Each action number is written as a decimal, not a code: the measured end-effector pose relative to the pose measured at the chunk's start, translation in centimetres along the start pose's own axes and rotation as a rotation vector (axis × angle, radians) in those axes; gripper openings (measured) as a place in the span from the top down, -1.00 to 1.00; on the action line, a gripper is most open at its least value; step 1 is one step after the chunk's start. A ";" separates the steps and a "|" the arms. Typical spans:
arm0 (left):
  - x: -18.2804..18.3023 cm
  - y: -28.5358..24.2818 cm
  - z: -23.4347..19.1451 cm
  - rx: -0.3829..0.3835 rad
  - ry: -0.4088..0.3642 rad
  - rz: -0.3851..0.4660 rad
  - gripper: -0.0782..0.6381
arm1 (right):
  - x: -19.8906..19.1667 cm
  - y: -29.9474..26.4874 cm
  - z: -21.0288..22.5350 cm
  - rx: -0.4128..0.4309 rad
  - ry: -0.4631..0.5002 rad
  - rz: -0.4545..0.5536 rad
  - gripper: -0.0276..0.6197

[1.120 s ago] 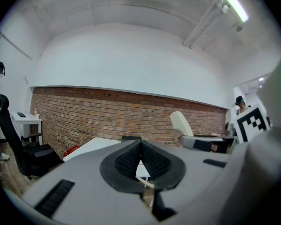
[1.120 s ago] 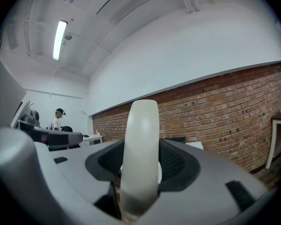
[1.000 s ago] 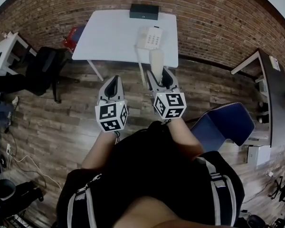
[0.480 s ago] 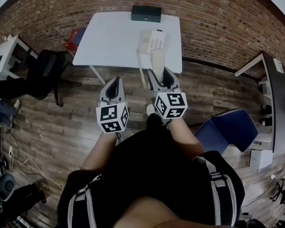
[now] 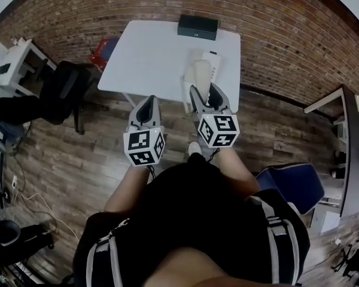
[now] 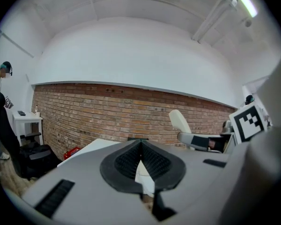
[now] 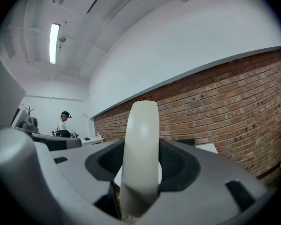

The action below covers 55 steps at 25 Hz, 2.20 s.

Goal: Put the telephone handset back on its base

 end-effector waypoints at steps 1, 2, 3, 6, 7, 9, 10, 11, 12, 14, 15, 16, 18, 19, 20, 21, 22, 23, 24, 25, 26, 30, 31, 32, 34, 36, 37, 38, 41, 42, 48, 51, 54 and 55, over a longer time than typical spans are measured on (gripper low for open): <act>0.1 -0.6 -0.2 0.008 0.001 -0.005 0.78 | 0.2 -0.7 0.3 0.003 -0.004 -0.004 0.28; 0.1 -1.2 -0.4 0.014 0.002 -0.010 0.78 | 0.4 -1.4 0.7 0.005 -0.009 -0.009 0.28; 0.2 -1.9 -0.5 0.020 0.003 -0.016 0.78 | 0.6 -2.0 1.1 0.007 -0.013 -0.014 0.28; 0.5 -3.6 -0.9 0.039 0.007 -0.030 0.78 | 0.9 -3.9 2.3 0.011 -0.030 -0.036 0.28; 0.6 -4.2 -0.9 0.045 0.008 -0.034 0.78 | 0.9 -4.5 2.7 0.011 -0.038 -0.046 0.28; 0.8 -5.5 -0.9 0.052 0.012 -0.043 0.78 | 1.0 -5.6 3.7 0.012 -0.053 -0.063 0.28; 0.8 -6.2 -0.8 0.054 0.014 -0.047 0.78 | 1.0 -6.0 4.2 0.013 -0.058 -0.069 0.28; 0.9 -6.9 -0.7 0.055 0.014 -0.052 0.78 | 1.2 -6.5 4.7 0.015 -0.061 -0.074 0.28; 1.1 -7.6 -0.6 0.056 0.013 -0.055 0.78 | 1.3 -7.0 5.2 0.017 -0.063 -0.078 0.28; 1.4 -9.2 -0.4 0.058 0.011 -0.061 0.78 | 1.8 -8.2 6.3 0.023 -0.066 -0.084 0.28; 1.6 -10.0 -0.2 0.059 0.009 -0.062 0.78 | 2.1 -8.8 6.8 0.025 -0.068 -0.086 0.28; 1.9 -10.7 -0.1 0.060 0.008 -0.062 0.78 | 2.4 -9.3 7.4 0.025 -0.071 -0.089 0.28; 2.2 -12.3 0.3 0.062 0.006 -0.064 0.78 | 2.8 -10.4 8.6 0.025 -0.082 -0.097 0.28; 2.3 -13.0 0.5 0.061 0.004 -0.066 0.78 | 3.0 -10.8 9.2 0.027 -0.088 -0.101 0.28; 2.4 -13.8 0.7 0.059 0.001 -0.069 0.78 | 3.0 -11.3 9.7 0.031 -0.095 -0.107 0.28; 2.5 -14.5 0.9 0.057 -0.001 -0.072 0.78 | 3.1 -11.8 10.3 0.037 -0.103 -0.114 0.28; 2.6 -15.4 1.2 0.053 -0.002 -0.075 0.78 | 3.1 -12.3 10.8 0.042 -0.111 -0.122 0.28; 2.6 -16.2 1.5 0.050 -0.001 -0.079 0.78 | 3.1 -12.8 11.3 0.045 -0.118 -0.129 0.28; 2.7 -16.9 1.8 0.046 0.002 -0.082 0.78 | 3.1 -13.2 11.9 0.047 -0.123 -0.137 0.28; 2.7 -17.6 2.1 0.044 0.003 -0.084 0.78 | 3.1 -13.6 12.5 0.047 -0.128 -0.144 0.28; 2.8 -18.2 2.4 0.043 0.003 -0.087 0.78 | 3.1 -14.0 13.1 0.047 -0.132 -0.151 0.28; 2.5 -20.3 2.7 0.043 0.000 -0.105 0.78 | 2.9 -15.4 14.9 0.042 -0.157 -0.177 0.28; 2.5 -20.8 2.6 0.044 0.002 -0.109 0.78 | 2.7 -15.8 15.3 0.040 -0.168 -0.188 0.28; 2.4 -21.2 2.4 0.045 0.003 -0.112 0.78 | 2.4 -16.2 15.6 0.037 -0.178 -0.199 0.28; 2.4 -21.9 2.1 0.047 0.000 -0.111 0.78 | 1.9 -17.1 16.0 0.023 -0.199 -0.221 0.28; 2.3 -22.4 1.6 0.043 -0.004 -0.113 0.78 | 1.4 -18.0 16.5 0.001 -0.243 -0.235 0.28; 2.2 -22.6 1.3 0.037 -0.005 -0.116 0.78 | 1.1 -18.4 16.7 -0.014 -0.269 -0.240 0.28; 2.2 -22.8 1.0 0.031 -0.006 -0.119 0.78 | 0.9 -18.8 16.9 -0.033 -0.292 -0.243 0.28; 2.1 -23.0 -0.5 0.016 -0.017 -0.120 0.78 | 0.0 -20.0 17.1 -0.099 -0.346 -0.246 0.28; 2.0 -23.0 -1.1 0.013 -0.017 -0.122 0.78 | -0.4 -20.4 16.9 -0.111 -0.368 -0.246 0.28; 1.1 -23.7 -3.9 -0.014 -0.006 -0.133 0.78 | -2.7 -22.0 17.3 -0.181 -0.504 -0.266 0.28; 0.9 -24.1 -4.7 -0.031 -0.007 -0.130 0.78 | -3.6 -22.8 18.2 -0.243 -0.550 -0.284 0.28; 0.8 -24.4 -5.9 -0.040 -0.010 -0.134 0.78 | -4.6 -23.7 19.1 -0.309 -0.543 -0.298 0.28; 0.8 -24.5 -6.4 -0.038 -0.009 -0.132 0.78 | -4.8 -24.1 19.4 -0.328 -0.535 -0.304 0.28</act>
Point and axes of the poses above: the fingertips, and each gripper's own axes: y backward along the fingers, z to its right, x out of its top, the point moved 6 cm from there along y, backward along the fingers, and after that the axes turned 15 degrees about -y, right-handed, at the moved point
